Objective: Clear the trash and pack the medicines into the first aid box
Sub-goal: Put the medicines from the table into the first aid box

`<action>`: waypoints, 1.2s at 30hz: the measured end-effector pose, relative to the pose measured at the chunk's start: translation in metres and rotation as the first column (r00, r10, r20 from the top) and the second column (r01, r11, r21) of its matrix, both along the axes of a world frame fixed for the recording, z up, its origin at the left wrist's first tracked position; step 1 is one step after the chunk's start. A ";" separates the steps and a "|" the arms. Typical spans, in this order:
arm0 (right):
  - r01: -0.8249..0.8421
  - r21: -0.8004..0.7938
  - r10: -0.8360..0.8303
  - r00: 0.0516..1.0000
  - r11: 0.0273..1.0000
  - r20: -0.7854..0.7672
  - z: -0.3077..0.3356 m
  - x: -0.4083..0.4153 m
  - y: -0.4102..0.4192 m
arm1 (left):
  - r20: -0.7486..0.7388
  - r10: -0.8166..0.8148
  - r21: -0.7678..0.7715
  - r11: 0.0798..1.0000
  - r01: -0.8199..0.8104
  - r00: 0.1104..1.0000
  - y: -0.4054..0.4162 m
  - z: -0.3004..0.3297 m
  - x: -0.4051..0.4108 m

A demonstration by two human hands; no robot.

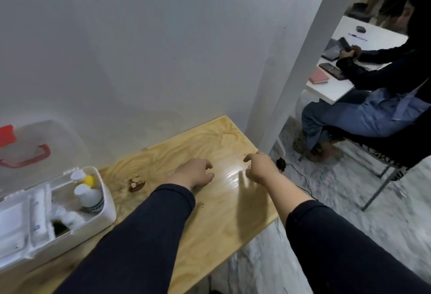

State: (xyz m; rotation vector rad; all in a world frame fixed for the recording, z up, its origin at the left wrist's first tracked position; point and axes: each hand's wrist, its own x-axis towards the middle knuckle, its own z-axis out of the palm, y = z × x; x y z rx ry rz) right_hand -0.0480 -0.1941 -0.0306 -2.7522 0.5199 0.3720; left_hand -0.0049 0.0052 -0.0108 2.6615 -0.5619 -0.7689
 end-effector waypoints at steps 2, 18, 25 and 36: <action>-0.009 0.019 0.010 1.000 1.000 -0.008 -0.012 0.002 -0.005 | -0.010 0.018 0.017 1.000 -0.018 1.000 -0.001 -0.007 0.002; -0.456 0.084 0.441 0.885 0.886 0.152 -0.001 0.023 0.110 | 0.005 0.314 0.008 0.949 -0.314 0.949 0.076 0.018 -0.017; -0.690 0.082 0.684 0.724 0.719 0.095 0.009 0.013 0.199 | 0.056 0.414 -0.017 0.910 -0.414 0.908 0.143 0.034 -0.047; -0.707 -0.007 0.707 0.707 0.707 -0.002 0.003 0.007 0.225 | 0.093 0.514 -0.090 0.857 -0.507 0.853 0.174 0.046 -0.075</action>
